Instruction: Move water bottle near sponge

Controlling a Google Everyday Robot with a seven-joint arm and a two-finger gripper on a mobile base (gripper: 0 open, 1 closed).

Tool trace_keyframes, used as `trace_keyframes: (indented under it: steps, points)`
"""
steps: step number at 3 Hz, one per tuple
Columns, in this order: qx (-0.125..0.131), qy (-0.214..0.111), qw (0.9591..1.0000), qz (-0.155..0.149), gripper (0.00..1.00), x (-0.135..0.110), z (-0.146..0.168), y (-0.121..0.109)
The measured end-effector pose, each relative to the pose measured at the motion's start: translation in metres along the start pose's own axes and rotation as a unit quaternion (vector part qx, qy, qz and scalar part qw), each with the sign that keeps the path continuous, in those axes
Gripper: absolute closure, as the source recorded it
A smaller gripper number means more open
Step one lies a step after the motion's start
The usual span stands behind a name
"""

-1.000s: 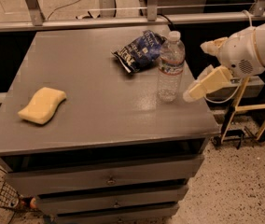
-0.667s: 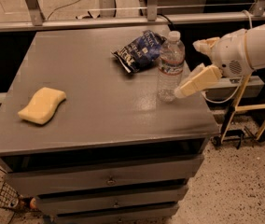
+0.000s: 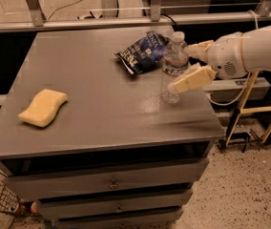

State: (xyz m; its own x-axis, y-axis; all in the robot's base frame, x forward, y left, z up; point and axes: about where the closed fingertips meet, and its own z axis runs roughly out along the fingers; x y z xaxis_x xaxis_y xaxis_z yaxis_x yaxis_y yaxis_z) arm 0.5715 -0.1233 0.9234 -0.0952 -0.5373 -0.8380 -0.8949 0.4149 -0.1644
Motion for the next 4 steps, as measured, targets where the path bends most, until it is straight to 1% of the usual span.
trace_keyframes:
  steps: [1, 2, 3, 4]
  points:
    - [-0.022, -0.022, 0.9995, 0.002, 0.49, -0.017, 0.01, 0.004]
    - [-0.044, -0.039, 0.9983, -0.005, 0.72, -0.035, 0.016, 0.009]
    - [-0.066, -0.072, 0.995, -0.022, 0.95, -0.061, 0.018, 0.016]
    - [-0.067, -0.074, 0.9947, -0.023, 1.0, -0.064, 0.019, 0.017]
